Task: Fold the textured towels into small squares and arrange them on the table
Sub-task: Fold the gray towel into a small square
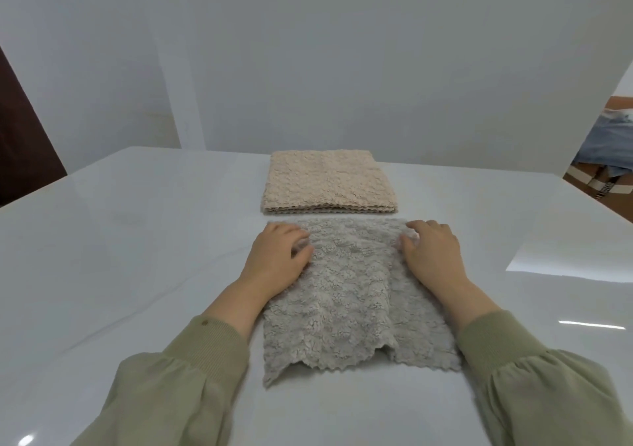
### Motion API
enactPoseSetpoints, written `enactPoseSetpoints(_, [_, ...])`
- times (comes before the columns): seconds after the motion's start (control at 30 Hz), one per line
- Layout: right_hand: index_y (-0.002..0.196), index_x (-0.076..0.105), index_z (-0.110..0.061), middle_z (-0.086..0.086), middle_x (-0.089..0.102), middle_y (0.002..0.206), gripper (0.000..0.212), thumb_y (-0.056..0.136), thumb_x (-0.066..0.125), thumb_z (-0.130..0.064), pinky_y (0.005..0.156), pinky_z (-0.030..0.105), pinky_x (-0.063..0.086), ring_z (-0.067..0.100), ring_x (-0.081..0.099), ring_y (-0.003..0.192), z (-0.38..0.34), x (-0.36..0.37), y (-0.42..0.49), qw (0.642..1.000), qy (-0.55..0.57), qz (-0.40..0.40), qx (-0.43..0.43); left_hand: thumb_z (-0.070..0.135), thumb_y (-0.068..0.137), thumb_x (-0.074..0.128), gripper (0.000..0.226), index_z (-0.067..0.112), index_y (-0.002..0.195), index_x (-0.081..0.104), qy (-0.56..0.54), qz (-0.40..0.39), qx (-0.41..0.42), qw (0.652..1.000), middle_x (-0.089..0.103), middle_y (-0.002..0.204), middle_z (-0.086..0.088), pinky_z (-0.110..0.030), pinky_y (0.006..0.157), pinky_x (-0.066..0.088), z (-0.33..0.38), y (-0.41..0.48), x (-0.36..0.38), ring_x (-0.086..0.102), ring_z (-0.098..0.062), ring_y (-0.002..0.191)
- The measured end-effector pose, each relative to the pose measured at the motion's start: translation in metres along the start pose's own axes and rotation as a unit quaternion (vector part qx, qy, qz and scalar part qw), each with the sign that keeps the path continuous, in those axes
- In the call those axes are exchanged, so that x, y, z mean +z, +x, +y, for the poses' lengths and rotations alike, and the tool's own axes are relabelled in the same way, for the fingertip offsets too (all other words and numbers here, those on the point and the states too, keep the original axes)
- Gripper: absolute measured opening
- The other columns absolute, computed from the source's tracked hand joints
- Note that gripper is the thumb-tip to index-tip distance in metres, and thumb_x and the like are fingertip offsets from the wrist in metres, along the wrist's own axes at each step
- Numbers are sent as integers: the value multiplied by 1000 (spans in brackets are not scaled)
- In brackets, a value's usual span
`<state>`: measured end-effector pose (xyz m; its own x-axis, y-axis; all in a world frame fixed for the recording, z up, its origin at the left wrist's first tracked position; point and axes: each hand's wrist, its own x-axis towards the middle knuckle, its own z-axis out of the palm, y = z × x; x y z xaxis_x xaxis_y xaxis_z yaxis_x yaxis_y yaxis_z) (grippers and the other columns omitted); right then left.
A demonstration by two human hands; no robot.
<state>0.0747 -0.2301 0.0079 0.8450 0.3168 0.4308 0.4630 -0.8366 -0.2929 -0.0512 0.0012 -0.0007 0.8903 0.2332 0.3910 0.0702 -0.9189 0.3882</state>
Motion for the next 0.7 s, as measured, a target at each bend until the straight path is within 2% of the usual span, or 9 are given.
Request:
enactPoseSetpoints(0.07, [116, 63, -10, 13, 62, 114, 33, 97, 42, -29, 90, 39, 38, 31, 49, 108, 2, 1, 3, 999, 33, 4, 32, 45, 95, 43, 46, 26, 137, 47, -4, -47, 15, 999, 39, 147, 4, -35, 115, 19, 6, -1, 1, 25, -16, 138])
enactPoseSetpoints(0.17, [112, 67, -14, 13, 61, 112, 34, 97, 43, -33, 87, 39, 39, 32, 47, 108, 10, 4, 7, 998, -26, -31, 56, 60, 92, 37, 59, 37, 145, 28, 50, -151, 36, 987, 15, 157, 9, -43, 118, 5, 14, -3, 3, 3, -14, 145])
enactPoseSetpoints(0.27, [106, 70, -18, 10, 61, 107, 27, 93, 51, -31, 87, 38, 37, 31, 47, 107, 13, 4, 10, 996, -57, -48, 41, 67, 87, 37, 65, 41, 146, 23, 80, -209, 51, 973, 10, 158, 12, -47, 117, -1, 12, -5, 2, -2, -12, 145])
enactPoseSetpoints(0.37, [100, 72, -18, 7, 65, 100, 22, 92, 54, -26, 85, 37, 35, 28, 51, 102, 14, 1, 14, 997, -68, -18, 26, 68, 85, 40, 67, 43, 145, 24, 71, -210, 55, 974, 13, 157, 12, -48, 117, 2, 7, -4, -2, 0, -11, 145])
enactPoseSetpoints(0.5, [120, 62, -16, 9, 63, 111, 30, 94, 49, -23, 92, 41, 35, 29, 50, 108, 18, -6, 10, 997, 1, 62, 55, 75, 77, 35, 77, 39, 144, 29, 55, -171, 36, 983, 20, 156, 9, -47, 117, 9, -1, -5, -4, 7, -13, 145])
enactPoseSetpoints(0.6, [118, 61, -12, 8, 63, 111, 29, 95, 47, -23, 91, 37, 39, 25, 52, 104, 8, -16, -3, 998, 49, 40, -8, 68, 83, 40, 69, 36, 144, 31, 65, -166, 24, 984, 22, 156, 7, -47, 117, 12, -7, -8, -5, 10, -15, 145])
enactPoseSetpoints(0.7, [119, 58, -14, 5, 61, 111, 34, 95, 43, -33, 88, 35, 44, 21, 54, 102, -9, -26, -26, 996, 26, -54, -65, 69, 84, 39, 71, 35, 145, 29, 43, -146, 42, 987, 18, 157, 7, -48, 117, 9, 1, -13, -10, 5, -14, 145])
